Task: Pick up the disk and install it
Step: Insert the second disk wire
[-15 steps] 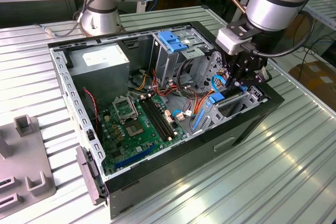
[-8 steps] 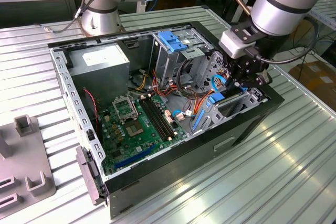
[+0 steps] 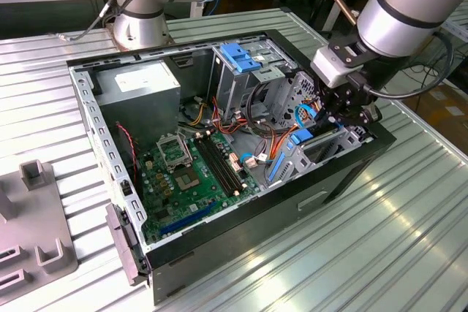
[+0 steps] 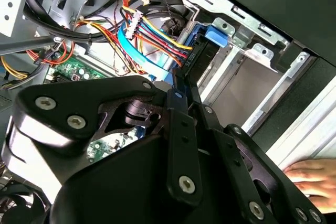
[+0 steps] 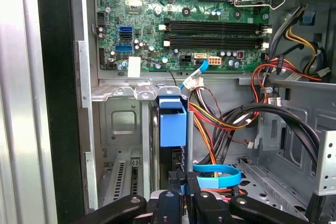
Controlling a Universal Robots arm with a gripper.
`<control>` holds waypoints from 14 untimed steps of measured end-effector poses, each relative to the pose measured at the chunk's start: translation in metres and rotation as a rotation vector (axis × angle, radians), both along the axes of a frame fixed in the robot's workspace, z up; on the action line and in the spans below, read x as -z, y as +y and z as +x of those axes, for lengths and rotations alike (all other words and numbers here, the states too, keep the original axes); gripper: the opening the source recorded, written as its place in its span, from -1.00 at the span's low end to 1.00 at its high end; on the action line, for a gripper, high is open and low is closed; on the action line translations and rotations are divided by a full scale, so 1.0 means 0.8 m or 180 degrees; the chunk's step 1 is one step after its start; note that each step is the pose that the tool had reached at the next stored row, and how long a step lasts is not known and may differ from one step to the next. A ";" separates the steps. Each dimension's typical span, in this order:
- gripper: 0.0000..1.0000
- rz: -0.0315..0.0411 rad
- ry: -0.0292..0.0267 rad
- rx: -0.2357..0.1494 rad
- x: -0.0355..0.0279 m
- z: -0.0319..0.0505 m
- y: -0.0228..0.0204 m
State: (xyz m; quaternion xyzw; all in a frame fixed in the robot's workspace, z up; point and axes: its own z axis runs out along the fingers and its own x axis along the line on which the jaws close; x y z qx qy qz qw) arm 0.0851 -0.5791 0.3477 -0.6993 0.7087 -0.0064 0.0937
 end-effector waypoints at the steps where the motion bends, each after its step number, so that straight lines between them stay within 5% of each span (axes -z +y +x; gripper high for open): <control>1: -0.68 0.0000 0.0000 0.0000 0.0004 0.000 0.0000; 14: -0.68 0.0004 0.0000 0.0012 0.0010 0.000 0.0005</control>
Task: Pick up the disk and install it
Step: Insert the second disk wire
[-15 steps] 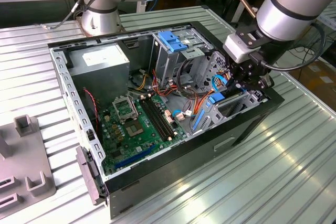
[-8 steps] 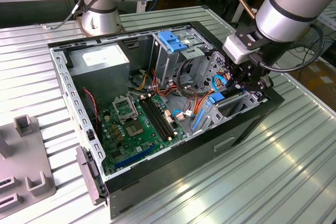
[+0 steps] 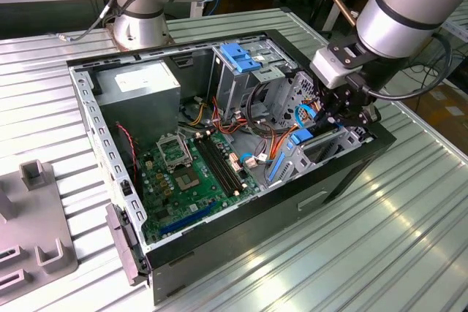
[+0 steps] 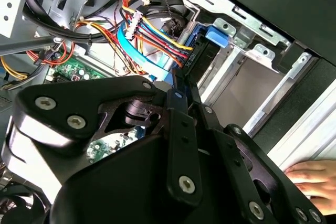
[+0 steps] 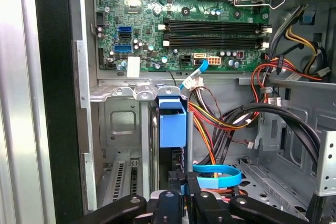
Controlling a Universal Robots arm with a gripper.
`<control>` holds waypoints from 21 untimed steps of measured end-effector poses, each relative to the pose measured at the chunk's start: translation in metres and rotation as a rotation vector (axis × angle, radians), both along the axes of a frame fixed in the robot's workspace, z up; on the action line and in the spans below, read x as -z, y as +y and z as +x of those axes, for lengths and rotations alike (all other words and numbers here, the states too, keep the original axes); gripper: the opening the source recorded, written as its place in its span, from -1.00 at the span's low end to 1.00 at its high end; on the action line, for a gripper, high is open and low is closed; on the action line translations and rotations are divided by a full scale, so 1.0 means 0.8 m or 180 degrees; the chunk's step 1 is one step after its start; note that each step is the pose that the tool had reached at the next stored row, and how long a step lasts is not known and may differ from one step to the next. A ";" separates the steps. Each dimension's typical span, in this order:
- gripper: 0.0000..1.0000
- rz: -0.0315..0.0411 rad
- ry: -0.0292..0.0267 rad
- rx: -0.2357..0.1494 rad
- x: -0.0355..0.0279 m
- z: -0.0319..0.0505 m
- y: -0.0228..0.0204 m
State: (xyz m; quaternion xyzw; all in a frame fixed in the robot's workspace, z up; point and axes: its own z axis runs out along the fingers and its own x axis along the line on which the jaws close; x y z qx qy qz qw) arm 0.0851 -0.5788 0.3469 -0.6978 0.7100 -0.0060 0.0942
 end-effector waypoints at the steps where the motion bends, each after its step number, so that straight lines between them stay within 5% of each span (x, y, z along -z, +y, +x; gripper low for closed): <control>1: -0.68 0.0000 0.0000 0.0007 0.0000 0.000 0.0001; 7: -0.68 0.0006 0.0000 0.0053 0.0001 0.000 0.0002; 10: -0.68 0.0031 0.0000 0.0053 0.0011 0.000 0.0000; 21: -0.68 0.0024 0.0000 0.0053 -0.0019 0.000 -0.0017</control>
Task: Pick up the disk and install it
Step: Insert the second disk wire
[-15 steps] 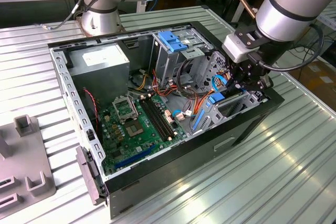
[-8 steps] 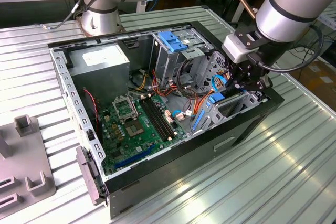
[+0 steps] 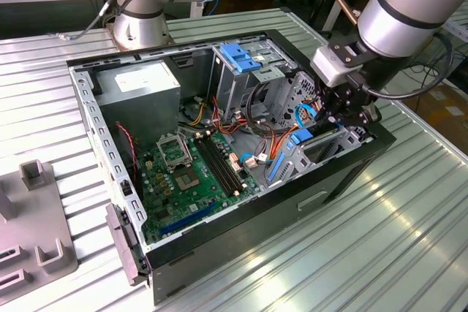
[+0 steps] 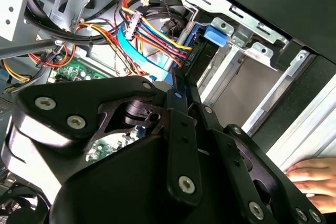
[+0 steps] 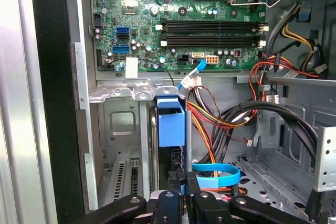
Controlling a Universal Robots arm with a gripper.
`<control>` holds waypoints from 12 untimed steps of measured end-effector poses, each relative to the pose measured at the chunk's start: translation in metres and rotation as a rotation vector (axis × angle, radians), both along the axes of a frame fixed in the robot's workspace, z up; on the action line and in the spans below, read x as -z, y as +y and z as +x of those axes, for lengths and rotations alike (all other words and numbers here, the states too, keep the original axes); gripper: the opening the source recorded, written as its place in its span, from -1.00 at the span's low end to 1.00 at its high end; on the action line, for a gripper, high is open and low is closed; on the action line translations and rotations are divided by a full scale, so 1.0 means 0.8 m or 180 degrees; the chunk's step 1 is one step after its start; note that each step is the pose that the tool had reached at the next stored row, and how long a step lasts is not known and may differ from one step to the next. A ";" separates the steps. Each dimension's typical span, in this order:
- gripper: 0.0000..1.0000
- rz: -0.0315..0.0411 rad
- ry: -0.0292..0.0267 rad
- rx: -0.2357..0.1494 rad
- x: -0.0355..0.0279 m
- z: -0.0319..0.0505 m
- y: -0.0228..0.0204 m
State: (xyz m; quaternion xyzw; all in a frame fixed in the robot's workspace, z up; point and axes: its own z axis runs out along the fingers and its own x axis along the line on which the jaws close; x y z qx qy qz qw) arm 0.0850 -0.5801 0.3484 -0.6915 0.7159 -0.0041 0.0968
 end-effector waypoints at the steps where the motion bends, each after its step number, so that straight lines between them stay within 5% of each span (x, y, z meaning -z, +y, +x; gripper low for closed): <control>1: -0.68 0.0017 0.0000 0.0000 0.0000 0.000 -0.0008; 3: -0.68 0.0090 0.0000 0.0000 0.0001 0.000 -0.0044; 4: -0.68 0.0110 0.0000 0.0000 0.0003 0.000 -0.0070; 12: -0.68 0.0118 0.0000 0.0000 0.0019 0.000 -0.0111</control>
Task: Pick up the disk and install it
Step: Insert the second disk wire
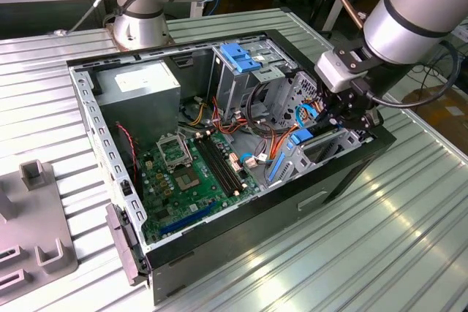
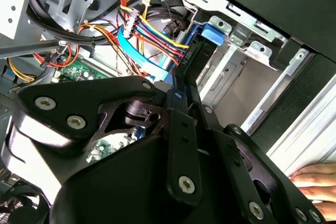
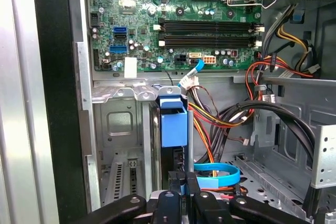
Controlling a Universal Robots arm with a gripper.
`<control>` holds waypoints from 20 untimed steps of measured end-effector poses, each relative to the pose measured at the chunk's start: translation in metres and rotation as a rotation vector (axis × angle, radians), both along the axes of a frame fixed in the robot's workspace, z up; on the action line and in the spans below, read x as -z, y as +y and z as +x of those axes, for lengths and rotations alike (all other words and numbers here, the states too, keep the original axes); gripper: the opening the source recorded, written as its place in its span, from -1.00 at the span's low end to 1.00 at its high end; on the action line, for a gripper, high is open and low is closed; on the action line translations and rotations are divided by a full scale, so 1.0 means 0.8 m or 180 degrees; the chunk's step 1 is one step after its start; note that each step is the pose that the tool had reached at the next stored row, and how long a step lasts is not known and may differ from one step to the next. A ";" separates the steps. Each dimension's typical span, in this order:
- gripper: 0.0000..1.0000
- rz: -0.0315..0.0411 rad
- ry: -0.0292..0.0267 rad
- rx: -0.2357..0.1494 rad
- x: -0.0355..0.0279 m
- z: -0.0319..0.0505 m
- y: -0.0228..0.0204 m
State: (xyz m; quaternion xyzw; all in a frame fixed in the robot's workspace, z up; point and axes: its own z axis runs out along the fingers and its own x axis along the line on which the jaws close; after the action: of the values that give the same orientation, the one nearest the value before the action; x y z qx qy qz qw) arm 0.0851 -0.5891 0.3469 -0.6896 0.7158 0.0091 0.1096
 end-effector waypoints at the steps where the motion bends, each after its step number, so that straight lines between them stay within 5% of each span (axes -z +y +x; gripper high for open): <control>1: -0.68 0.0000 0.0000 0.0000 0.0006 0.000 0.0001; 17: -0.68 0.0000 0.0000 0.0000 0.0103 0.000 0.0037; 20: -0.53 0.0000 -0.0003 0.0000 -0.0028 0.000 0.0036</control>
State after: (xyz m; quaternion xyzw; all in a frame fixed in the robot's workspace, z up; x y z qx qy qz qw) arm 0.0851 -0.5861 0.3491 -0.6896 0.7158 0.0088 0.1099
